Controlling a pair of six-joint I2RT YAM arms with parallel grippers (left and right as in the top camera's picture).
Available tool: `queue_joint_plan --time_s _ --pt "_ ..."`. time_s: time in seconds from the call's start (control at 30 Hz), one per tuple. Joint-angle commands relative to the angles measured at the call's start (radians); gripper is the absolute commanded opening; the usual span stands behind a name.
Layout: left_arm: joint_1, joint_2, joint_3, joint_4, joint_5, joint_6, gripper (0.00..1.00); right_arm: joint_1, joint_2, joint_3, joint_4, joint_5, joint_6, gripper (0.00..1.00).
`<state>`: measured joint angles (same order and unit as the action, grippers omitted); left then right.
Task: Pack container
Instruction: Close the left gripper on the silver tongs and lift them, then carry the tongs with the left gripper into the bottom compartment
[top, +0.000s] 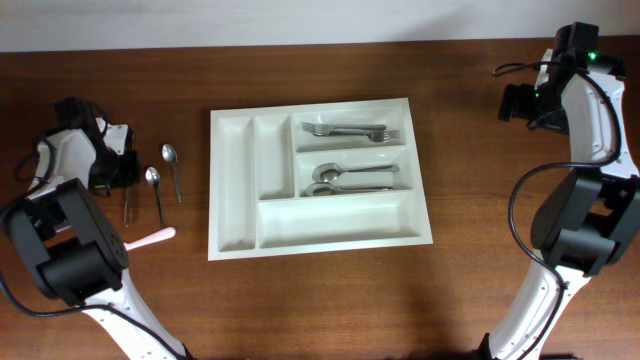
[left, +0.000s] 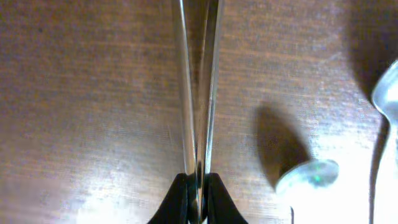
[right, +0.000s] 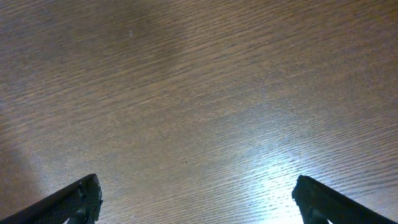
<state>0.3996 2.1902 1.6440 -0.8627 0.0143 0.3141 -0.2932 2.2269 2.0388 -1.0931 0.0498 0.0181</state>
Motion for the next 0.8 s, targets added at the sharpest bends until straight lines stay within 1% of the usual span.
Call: queue_joint_plan --time_s 0.0,0.13,0.27,0.43,0.57,0.67,0.7,0.77 --pt "0.002 -0.008 0.129 -0.051 -0.002 -0.014 0.02 -0.002 -0.038 0.017 0.000 -0.005 -0.007 0.99" --pt "-0.005 -0.033 0.264 -0.130 -0.002 -0.014 0.02 -0.002 -0.038 0.017 0.000 -0.005 -0.007 0.99" --pt "-0.050 -0.070 0.381 -0.187 0.001 -0.003 0.02 -0.002 -0.038 0.017 0.000 -0.005 -0.006 0.99" --pt "-0.145 -0.110 0.425 -0.240 0.116 0.181 0.02 -0.002 -0.038 0.017 0.000 -0.005 -0.007 0.99" --pt "-0.252 -0.130 0.425 -0.275 0.260 0.347 0.02 -0.002 -0.038 0.017 0.000 -0.005 -0.007 0.99" --pt "-0.348 -0.132 0.425 -0.295 0.351 0.435 0.02 -0.002 -0.038 0.017 0.000 -0.005 -0.006 0.99" --pt "-0.408 -0.132 0.424 -0.307 0.377 0.470 0.02 -0.002 -0.038 0.017 0.000 -0.005 -0.006 0.99" --pt "-0.472 -0.132 0.424 -0.329 0.383 0.521 0.02 -0.002 -0.038 0.017 0.000 -0.005 -0.006 0.99"
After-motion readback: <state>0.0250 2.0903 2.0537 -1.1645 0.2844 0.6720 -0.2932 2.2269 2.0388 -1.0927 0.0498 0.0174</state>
